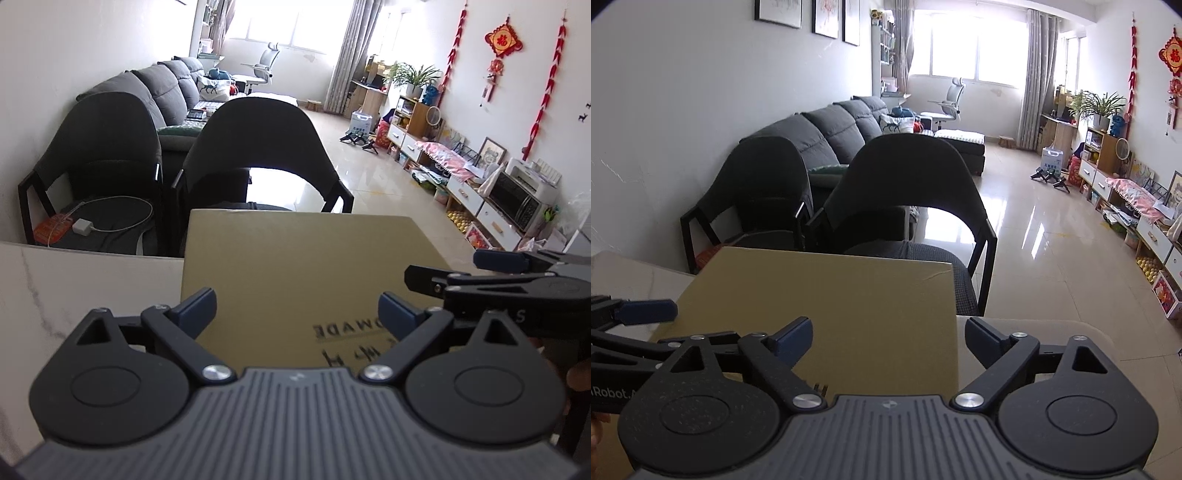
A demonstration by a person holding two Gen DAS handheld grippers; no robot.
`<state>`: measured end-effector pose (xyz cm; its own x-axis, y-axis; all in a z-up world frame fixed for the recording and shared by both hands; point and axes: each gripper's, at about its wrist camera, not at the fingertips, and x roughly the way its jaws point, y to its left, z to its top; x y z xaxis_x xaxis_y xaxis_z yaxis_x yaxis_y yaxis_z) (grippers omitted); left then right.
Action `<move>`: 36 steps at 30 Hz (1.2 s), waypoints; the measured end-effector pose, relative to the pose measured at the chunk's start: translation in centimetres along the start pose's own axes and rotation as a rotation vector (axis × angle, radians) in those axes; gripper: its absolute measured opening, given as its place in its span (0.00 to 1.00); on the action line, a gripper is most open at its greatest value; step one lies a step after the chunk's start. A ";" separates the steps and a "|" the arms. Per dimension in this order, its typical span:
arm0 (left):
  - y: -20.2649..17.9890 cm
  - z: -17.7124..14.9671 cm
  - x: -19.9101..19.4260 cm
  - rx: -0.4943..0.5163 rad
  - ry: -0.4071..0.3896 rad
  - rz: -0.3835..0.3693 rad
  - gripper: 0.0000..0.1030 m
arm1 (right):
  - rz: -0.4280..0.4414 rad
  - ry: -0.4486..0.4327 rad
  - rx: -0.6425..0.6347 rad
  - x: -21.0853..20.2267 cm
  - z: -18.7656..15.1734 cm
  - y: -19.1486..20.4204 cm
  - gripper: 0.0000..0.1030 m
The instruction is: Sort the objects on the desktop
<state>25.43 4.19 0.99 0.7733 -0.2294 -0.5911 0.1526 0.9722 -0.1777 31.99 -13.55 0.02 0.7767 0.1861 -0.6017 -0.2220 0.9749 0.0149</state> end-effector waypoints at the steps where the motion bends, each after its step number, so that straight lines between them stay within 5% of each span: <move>1: -0.1 -0.1 -0.4 0.007 -0.005 0.002 0.96 | -0.001 -0.004 -0.001 -0.6 -0.1 0.0 0.92; 20: -1.9 -3.5 -7.1 0.137 -0.037 0.050 1.00 | -0.004 -0.033 0.025 -9.2 -3.7 0.3 0.99; 36: -2.0 -7.1 -10.2 0.092 -0.039 0.107 1.00 | 0.011 -0.045 0.034 -15.0 -8.3 1.7 1.00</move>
<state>12.83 4.23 1.79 0.8112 -0.1239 -0.5715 0.1225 0.9916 -0.0410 15.07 -15.72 2.49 0.8001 0.2015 -0.5650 -0.2110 0.9762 0.0494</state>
